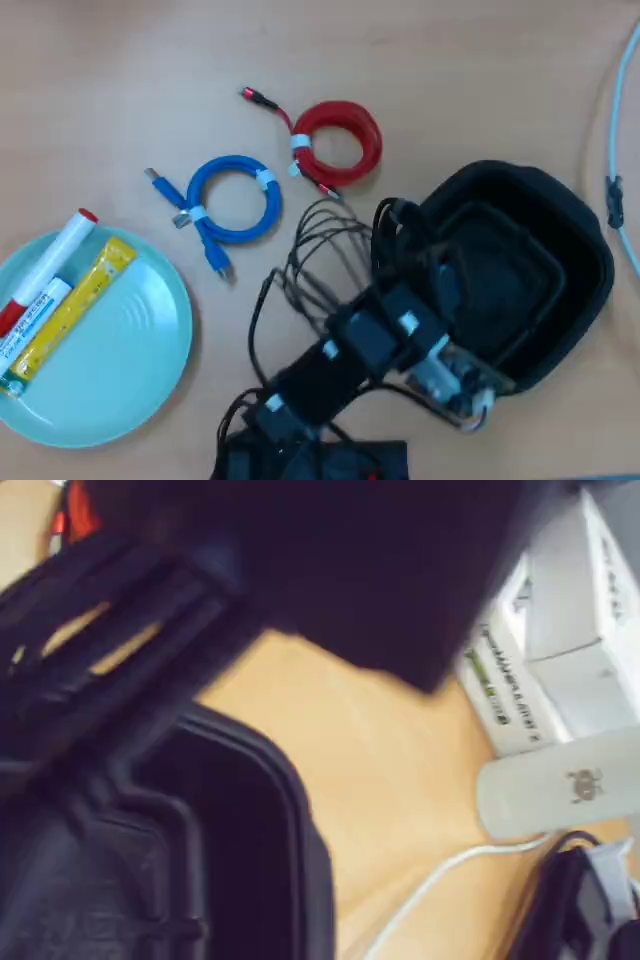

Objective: Put a black charging cable in a black bowl and put a red charging cable in a green bowl

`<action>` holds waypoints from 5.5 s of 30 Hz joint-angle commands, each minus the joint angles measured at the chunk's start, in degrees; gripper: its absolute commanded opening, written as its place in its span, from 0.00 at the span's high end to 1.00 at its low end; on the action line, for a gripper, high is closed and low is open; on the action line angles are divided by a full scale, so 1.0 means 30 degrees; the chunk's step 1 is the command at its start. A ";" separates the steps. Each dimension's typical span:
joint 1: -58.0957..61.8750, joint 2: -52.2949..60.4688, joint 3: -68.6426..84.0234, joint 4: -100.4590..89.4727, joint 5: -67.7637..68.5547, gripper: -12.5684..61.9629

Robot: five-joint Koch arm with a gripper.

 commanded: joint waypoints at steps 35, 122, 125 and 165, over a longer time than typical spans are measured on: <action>0.1465 -0.4160 0.0879 -0.4365 -0.0234 0.93; -1.7227 -1.6113 0.3955 -0.6182 0.1904 0.29; -1.7168 -1.6611 0.3779 -0.6182 0.1934 0.29; -1.6904 -0.7031 0.3896 -0.2051 0.1230 0.92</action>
